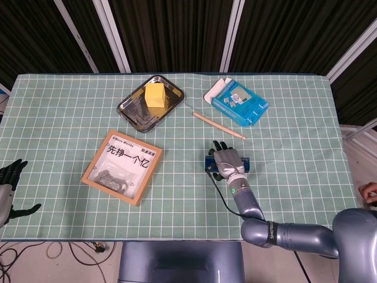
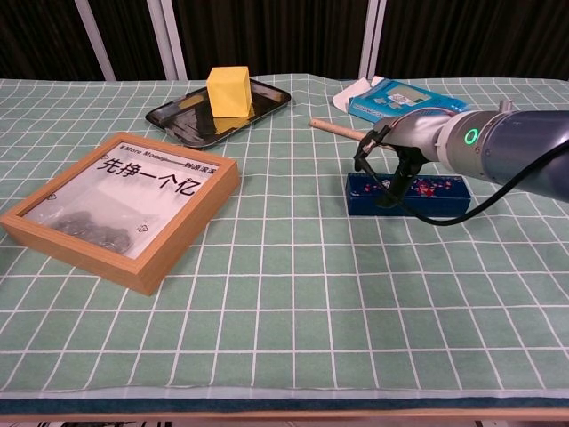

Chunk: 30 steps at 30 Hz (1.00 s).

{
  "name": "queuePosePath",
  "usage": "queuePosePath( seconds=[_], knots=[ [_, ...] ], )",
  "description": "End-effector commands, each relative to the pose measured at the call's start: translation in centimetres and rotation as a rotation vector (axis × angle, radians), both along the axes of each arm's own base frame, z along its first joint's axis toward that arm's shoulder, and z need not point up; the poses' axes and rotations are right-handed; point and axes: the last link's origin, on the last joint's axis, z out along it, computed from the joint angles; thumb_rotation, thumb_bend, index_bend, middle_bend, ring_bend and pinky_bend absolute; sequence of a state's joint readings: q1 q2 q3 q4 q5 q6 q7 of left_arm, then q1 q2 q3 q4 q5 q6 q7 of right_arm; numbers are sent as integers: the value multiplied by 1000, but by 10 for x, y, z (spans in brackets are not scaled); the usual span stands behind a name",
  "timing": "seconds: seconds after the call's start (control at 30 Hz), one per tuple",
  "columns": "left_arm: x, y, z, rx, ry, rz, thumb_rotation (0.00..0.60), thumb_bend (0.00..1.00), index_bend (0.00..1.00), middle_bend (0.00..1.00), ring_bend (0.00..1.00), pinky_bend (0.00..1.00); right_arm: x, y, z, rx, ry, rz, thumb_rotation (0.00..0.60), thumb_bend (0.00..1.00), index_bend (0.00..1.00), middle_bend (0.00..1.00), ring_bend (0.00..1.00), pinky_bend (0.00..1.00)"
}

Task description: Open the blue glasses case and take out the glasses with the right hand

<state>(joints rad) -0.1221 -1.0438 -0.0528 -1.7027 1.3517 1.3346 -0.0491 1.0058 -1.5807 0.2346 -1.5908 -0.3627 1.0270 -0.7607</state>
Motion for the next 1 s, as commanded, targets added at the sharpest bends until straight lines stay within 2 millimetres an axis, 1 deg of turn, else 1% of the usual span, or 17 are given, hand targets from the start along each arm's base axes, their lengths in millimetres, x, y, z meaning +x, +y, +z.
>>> queuePosePath(
  seconds=[0.03,0.1,0.27,0.6,0.87,1.0],
  knots=[
    [0,0,0,0,0,1,600,41,0,0,0,0,0,0,-2,3,-1,-3,600,385,273,0,0,225],
    [0,0,0,0,-1,1,600,41,0,0,0,0,0,0,-3,4,0,-4,600,391,273,0,0,225],
    [0,0,0,0,-8,5,600,41,0,0,0,0,1,-1,-5,5,-8,-8,600,451,273,0,0,225],
    [0,1,1,2,-13,7,600,41,0,0,0,0,-3,0,-7,7,-4,-19,600,454,273,0,0,225],
    [0,1,1,4,-15,7,600,41,0,0,0,0,-3,0,-7,7,-7,-25,600,503,273,0,0,225],
    [-1,1,1,5,-16,8,600,41,0,0,0,0,-4,0,-8,9,-4,-30,600,512,273,0,0,226]
  ],
)
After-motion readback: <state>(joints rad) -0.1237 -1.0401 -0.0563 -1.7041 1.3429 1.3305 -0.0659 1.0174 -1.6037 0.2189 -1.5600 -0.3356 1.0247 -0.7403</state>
